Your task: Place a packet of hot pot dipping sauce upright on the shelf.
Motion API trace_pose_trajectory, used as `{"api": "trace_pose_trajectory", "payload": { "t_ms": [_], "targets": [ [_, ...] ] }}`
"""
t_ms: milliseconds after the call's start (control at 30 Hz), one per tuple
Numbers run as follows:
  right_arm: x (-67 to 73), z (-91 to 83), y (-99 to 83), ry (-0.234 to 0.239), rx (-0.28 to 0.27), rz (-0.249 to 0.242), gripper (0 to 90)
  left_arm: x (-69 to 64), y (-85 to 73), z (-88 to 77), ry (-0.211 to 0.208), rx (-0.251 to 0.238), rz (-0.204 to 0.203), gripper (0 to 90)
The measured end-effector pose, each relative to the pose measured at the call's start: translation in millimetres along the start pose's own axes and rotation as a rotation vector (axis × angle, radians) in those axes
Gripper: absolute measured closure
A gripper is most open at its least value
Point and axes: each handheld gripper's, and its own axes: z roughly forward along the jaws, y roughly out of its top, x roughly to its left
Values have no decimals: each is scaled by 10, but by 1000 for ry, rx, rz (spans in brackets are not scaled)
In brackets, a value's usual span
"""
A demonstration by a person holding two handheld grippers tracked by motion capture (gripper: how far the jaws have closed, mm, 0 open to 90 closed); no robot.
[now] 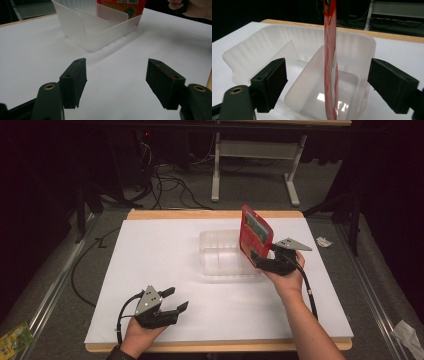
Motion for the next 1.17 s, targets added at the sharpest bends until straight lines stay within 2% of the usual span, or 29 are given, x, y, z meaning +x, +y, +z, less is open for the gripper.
{"api": "trace_pose_trajectory", "payload": {
  "t_ms": [200,333,500,567,800,867,933,1000,1167],
  "targets": [
    [10,-105,26,7,-8,-1,146,-1,-1,3,0,-1,-3,334],
    [20,-317,-50,13,-8,-5,132,-6,-6,3,-1,0,-1,334],
    [26,-661,-303,25,-1,1,118,-13,-12,0,-4,-1,-1,333],
    [31,-819,-414,20,-9,-22,117,-14,-13,3,-5,-2,-1,332],
    [-27,-1283,-721,10,-19,-43,130,-49,-19,61,-14,8,7,329],
    [-62,-1330,-773,18,-13,-21,131,-60,-17,89,-14,14,6,327],
    [-84,-1331,-786,19,-14,-22,131,-65,-15,101,-15,18,7,327],
    [-122,-1303,-783,31,-11,3,133,-87,-19,142,-15,35,10,327],
    [-132,-1269,-796,43,-2,0,138,-110,-29,158,-17,48,19,327]
  ]
}}
